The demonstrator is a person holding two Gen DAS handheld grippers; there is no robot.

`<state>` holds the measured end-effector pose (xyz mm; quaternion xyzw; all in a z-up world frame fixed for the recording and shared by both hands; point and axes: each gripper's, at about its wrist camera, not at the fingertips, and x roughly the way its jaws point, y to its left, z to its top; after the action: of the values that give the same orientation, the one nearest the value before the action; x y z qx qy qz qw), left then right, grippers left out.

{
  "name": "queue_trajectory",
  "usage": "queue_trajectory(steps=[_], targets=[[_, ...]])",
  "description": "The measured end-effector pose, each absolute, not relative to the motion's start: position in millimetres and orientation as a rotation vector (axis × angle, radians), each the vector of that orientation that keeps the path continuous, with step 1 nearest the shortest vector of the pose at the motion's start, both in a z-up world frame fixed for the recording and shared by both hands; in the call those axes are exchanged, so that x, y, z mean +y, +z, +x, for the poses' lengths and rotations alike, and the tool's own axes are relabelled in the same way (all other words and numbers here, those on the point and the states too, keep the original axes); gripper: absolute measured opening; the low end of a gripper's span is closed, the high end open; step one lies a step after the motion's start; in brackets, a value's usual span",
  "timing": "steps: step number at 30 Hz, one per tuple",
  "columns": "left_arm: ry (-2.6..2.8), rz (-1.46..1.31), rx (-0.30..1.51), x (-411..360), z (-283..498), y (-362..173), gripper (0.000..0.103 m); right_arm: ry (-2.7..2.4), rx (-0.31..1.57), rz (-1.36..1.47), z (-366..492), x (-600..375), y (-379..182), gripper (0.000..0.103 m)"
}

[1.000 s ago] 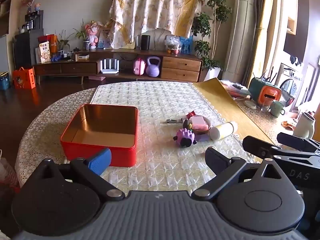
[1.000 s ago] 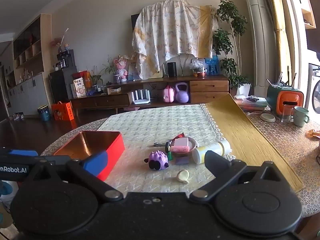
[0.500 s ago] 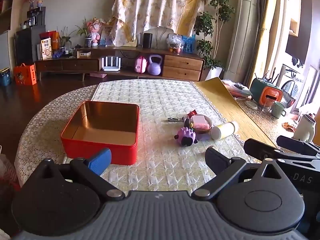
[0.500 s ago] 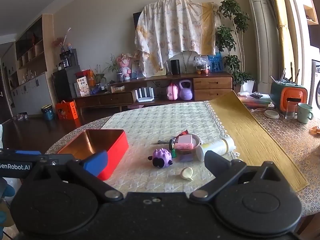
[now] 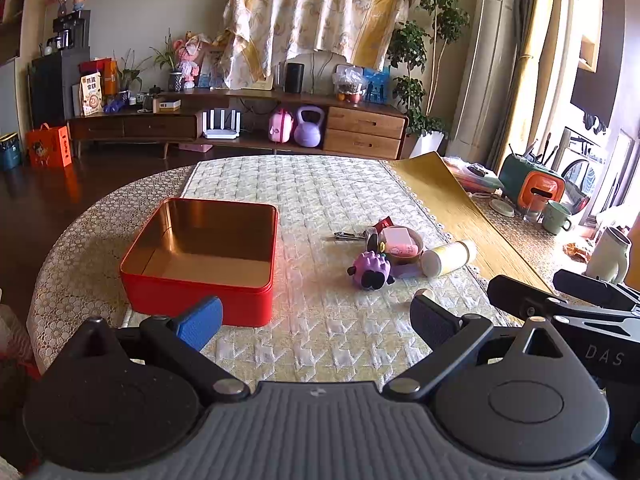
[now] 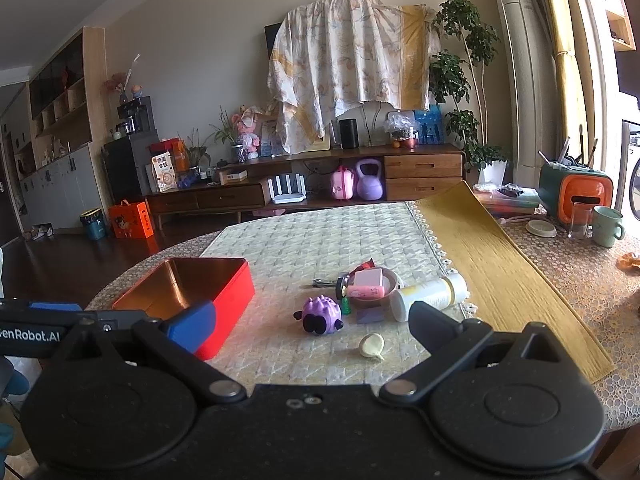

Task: Organize rigid objects
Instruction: 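Move the right tool toward the beige ball while the left tool approaches the purple sheep toy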

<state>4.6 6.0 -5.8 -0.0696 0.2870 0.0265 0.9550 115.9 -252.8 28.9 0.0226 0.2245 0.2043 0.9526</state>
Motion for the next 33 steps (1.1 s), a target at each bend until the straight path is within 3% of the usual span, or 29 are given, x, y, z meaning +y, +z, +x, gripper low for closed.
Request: queue_trajectory(steps=[21,33], targets=[[0.055,-0.141,0.629,0,25,-22,0.101,0.433,0.497,0.039,129,-252,20,0.1],[0.067,-0.113,0.666,-3,85,-21,0.101,0.413,0.565,-0.008,177,-256,1,0.097]])
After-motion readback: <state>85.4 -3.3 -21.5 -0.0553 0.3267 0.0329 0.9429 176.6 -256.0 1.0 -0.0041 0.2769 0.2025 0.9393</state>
